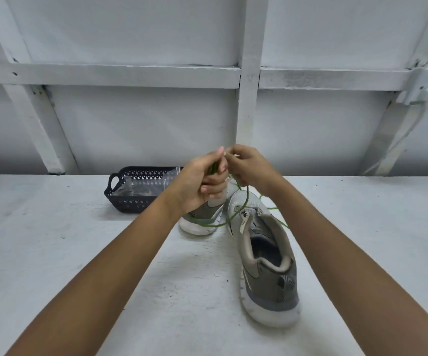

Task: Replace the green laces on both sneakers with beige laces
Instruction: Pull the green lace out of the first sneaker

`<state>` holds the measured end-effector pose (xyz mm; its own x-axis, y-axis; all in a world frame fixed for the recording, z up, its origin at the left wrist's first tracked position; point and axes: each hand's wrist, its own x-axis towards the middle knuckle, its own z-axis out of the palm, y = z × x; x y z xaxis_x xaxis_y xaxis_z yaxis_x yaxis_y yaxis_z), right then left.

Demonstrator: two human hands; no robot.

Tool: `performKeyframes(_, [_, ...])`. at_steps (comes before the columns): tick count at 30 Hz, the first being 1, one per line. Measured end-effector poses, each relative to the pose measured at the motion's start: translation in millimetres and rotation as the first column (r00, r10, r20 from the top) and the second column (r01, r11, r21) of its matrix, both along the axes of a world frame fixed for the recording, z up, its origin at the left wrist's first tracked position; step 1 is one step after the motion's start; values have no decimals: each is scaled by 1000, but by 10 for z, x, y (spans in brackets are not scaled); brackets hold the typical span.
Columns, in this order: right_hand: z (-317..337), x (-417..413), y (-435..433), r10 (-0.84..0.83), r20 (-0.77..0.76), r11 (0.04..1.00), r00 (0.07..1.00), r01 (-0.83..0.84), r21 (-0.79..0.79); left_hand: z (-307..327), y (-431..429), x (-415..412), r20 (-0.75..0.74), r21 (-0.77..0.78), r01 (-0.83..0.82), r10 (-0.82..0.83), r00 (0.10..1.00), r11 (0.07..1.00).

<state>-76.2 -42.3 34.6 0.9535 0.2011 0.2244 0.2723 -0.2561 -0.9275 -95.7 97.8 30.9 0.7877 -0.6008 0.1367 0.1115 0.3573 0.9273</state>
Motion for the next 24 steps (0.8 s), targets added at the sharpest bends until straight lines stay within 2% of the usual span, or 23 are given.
performKeyframes(2, [-129, -49, 42, 45, -56, 999, 997, -43, 32, 69, 7, 32, -53, -86, -78, 74, 996, 993])
performKeyframes(6, [-227, -209, 111, 159, -132, 986, 978, -165, -35, 237, 82, 156, -121, -228, -193, 169, 978, 954])
performKeyframes(8, [-224, -298, 123, 239, -192, 963, 952, -258, -83, 306, 128, 228, -120, -248, -228, 203, 972, 942])
performKeyframes(11, [-178, -451, 108, 337, -247, 917, 909, -376, -133, 341, 206, 331, -102, -199, -299, 284, 953, 933])
performKeyframes(13, [-86, -541, 78, 382, -199, 899, 903, -412, -146, 299, 232, 357, -92, -142, -307, 297, 951, 941])
performKeyframes(16, [82, -598, 27, 429, -99, 854, 898, -439, -281, 221, 200, 339, -61, -69, -286, 282, 957, 956])
performKeyframes(18, [154, -611, 11, 444, -86, 834, 892, -446, -324, 216, 169, 323, -35, -59, -287, 285, 958, 956])
performKeyframes(21, [249, -597, -8, 352, -80, 891, 933, -359, -279, 242, 185, 333, 40, -34, -322, 323, 946, 946])
performKeyframes(24, [415, -562, -70, 246, -11, 949, 969, -243, -199, 200, 241, 365, 135, 71, -362, 351, 927, 929])
